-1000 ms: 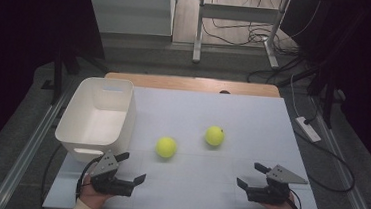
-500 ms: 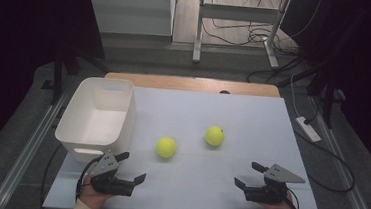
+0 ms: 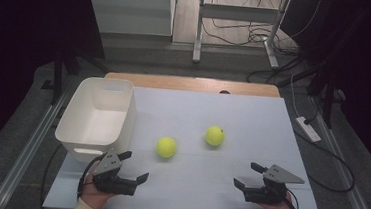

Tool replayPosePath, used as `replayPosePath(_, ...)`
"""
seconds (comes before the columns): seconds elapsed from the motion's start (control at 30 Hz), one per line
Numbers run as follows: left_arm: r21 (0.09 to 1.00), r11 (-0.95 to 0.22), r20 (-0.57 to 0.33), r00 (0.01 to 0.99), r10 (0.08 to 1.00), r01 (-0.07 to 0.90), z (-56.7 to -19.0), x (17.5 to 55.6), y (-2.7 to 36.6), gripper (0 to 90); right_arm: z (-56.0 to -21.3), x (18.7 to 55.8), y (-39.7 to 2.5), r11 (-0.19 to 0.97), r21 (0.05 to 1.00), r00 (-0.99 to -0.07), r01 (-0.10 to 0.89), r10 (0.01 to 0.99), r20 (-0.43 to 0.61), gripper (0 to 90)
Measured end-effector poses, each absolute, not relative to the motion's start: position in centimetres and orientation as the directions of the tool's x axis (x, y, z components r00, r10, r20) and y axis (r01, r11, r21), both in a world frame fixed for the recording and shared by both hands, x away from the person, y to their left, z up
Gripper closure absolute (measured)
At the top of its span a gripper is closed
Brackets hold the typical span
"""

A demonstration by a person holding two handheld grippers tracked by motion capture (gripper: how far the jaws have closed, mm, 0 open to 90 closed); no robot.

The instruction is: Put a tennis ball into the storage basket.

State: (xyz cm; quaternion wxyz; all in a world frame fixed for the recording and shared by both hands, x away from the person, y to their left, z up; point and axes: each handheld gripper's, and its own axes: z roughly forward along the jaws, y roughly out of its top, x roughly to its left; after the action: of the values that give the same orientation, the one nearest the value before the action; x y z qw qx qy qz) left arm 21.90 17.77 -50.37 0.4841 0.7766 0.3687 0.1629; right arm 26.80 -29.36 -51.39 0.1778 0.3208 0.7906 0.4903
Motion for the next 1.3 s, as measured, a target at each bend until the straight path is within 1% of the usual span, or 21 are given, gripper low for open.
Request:
replayPosePath(0.57,0.872,-0.261,-0.101,0.673,0.733,0.415,-49.1,22.3,17.1,7.0,-51.5,26.7,-29.5,0.307,0.889,-0.729,0.34,0.684,0.043,11.6)
replayPosePath(0.7,0.869,-0.251,-0.113,0.665,0.738,0.426,-49.0,22.7,16.8,7.0,-51.5,26.6,-29.5,0.305,0.889,-0.728,0.34,0.684,0.044,11.6)
replayPosePath(0.87,0.863,-0.267,-0.107,0.672,0.733,0.429,-48.8,22.8,16.2,7.0,-51.6,26.8,-29.3,0.299,0.887,-0.725,0.353,0.686,0.058,11.6)
replayPosePath(1.3,0.857,-0.281,-0.101,0.675,0.731,0.432,-48.0,23.5,15.4,7.1,-51.6,26.7,-29.4,0.306,0.887,-0.725,0.347,0.688,0.046,11.7)
